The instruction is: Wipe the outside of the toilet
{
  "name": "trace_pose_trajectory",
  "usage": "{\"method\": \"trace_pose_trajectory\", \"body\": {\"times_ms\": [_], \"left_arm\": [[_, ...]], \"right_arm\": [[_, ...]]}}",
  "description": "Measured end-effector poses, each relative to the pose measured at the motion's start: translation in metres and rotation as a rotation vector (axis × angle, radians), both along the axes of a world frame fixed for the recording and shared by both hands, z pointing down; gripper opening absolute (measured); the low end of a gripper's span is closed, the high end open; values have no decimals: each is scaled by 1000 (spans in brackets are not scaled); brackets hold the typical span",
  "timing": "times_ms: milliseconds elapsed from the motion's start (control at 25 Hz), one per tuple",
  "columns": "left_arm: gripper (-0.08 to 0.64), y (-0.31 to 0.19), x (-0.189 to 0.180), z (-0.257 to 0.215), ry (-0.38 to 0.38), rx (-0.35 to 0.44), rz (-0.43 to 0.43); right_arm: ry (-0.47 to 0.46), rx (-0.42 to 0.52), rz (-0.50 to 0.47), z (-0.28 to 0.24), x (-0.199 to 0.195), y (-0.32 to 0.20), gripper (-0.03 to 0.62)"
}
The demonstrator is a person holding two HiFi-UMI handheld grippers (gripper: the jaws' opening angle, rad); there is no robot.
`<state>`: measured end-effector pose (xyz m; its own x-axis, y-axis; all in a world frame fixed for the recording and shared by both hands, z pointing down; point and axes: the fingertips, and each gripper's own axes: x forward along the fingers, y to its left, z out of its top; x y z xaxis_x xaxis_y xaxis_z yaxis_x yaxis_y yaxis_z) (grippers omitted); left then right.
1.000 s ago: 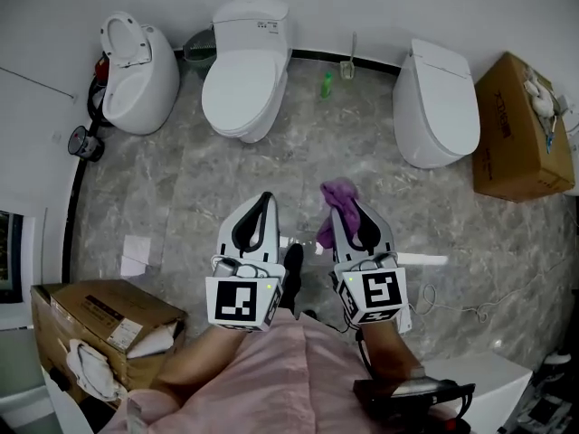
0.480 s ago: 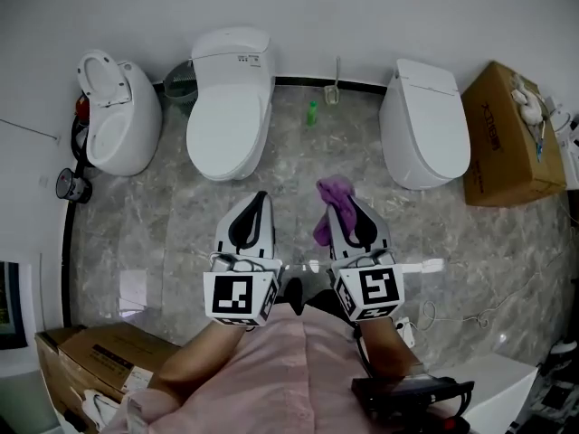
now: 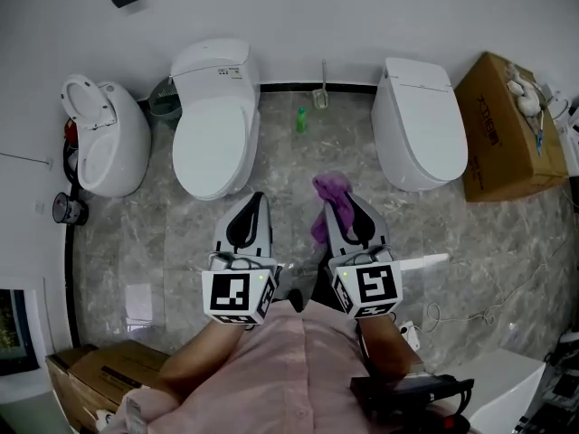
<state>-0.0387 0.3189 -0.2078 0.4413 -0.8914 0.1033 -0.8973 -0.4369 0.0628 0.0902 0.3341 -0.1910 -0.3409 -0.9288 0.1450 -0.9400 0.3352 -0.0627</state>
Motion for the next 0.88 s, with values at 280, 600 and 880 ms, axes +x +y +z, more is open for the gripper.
{"method": "trace_pose_trajectory", "body": {"times_ms": [280, 600, 880], "left_arm": [[8, -75, 47, 19, -24, -38, -29], [8, -177, 95, 27, -72, -77, -112], [8, -232, 105, 18, -101, -76, -228]], "right_arm": [[-11, -30, -39, 18, 45, -80, 107], [-48, -89, -153, 37, 89, -197, 107], [-67, -80, -262, 33, 100, -273, 107]]}}
